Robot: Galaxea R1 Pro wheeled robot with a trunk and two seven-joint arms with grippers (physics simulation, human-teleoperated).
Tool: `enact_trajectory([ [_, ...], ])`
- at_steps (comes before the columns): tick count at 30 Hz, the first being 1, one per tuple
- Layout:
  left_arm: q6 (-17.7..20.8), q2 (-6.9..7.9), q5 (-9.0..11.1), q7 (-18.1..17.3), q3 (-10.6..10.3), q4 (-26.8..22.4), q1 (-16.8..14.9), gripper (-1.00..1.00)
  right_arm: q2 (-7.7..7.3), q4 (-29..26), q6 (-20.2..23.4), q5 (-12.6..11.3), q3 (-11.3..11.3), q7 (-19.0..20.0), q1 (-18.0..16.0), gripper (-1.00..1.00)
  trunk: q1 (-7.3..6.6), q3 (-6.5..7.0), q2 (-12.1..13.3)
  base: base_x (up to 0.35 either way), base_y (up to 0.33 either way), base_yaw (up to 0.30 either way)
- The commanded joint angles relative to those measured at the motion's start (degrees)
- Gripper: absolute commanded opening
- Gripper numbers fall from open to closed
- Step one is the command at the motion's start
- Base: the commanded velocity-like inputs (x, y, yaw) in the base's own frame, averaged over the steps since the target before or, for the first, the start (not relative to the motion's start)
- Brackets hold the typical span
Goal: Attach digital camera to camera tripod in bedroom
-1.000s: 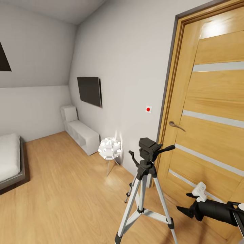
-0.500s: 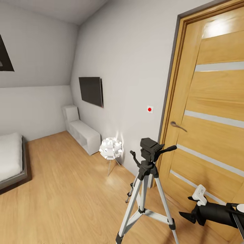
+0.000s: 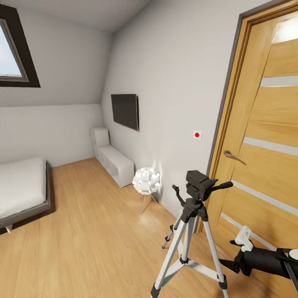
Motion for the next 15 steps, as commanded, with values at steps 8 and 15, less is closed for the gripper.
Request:
enact_trajectory([
  [8,0.2,0.02,0.4,0.3,0.0,-0.1,0.0,-1.00,-0.05,-0.1,0.5,0.4,-0.1,0.4,0.0,1.00,0.02,-0.01,0.0,0.000,0.000,0.057],
  [15,0.2,0.02,0.4,0.3,-0.1,-0.1,0.0,-1.00,-0.44,1.9,-1.1,1.5,-0.3,0.4,1.6,1.00,0.02,-0.01,0.0,0.000,0.000,0.008],
])
